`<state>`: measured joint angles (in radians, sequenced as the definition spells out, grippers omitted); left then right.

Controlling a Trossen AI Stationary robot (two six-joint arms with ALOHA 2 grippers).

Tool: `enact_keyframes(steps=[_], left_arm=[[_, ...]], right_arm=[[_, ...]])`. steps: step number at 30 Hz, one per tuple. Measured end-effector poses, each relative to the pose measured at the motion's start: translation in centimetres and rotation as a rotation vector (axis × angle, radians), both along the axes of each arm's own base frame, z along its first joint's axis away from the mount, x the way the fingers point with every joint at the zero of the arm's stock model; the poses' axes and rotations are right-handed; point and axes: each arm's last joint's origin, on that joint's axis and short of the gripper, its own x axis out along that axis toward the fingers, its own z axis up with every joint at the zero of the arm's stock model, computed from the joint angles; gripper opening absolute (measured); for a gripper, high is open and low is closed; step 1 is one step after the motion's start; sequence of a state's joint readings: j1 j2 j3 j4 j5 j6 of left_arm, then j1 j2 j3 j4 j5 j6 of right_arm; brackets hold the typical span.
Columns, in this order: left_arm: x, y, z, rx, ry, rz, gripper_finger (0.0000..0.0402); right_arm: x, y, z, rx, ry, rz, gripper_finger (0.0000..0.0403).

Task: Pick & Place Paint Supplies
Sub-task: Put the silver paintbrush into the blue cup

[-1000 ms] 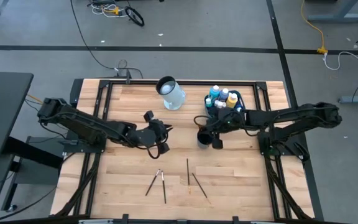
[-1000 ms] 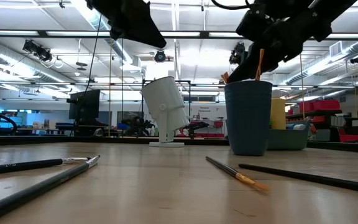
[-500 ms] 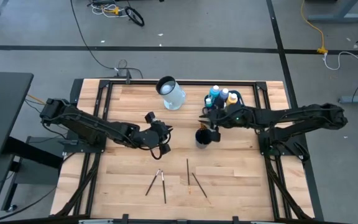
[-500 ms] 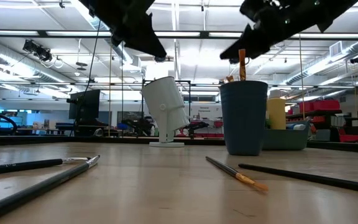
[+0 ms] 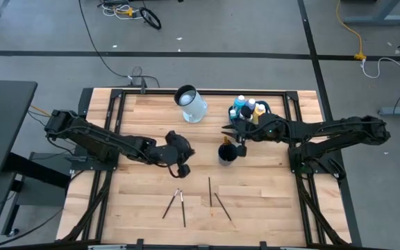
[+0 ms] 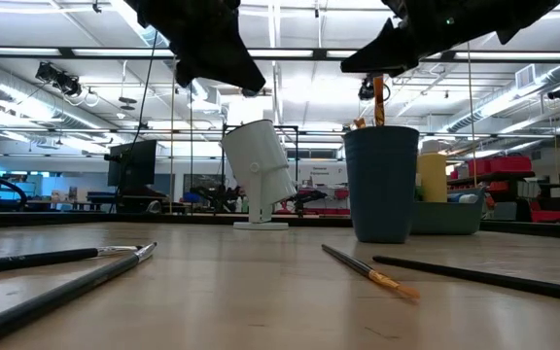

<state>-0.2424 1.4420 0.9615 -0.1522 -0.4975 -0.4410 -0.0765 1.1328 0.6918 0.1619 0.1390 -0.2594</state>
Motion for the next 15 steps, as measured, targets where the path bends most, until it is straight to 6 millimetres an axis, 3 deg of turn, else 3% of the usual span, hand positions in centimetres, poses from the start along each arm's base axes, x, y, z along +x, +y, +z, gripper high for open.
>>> enact_keyframes(steps=[5,15], left_arm=[[-0.1,-0.6,-0.4,-0.168,0.041,-0.108,0.0050],[-1.1,-2.4,-0.9,-0.286,0.101,-0.089,0.0064]], right_arm=[[0.0,0.0,0.0,-0.011,0.001,0.004,0.0084],[0.2,0.0,0.8,-0.186,-0.041,0.045,0.0084]])
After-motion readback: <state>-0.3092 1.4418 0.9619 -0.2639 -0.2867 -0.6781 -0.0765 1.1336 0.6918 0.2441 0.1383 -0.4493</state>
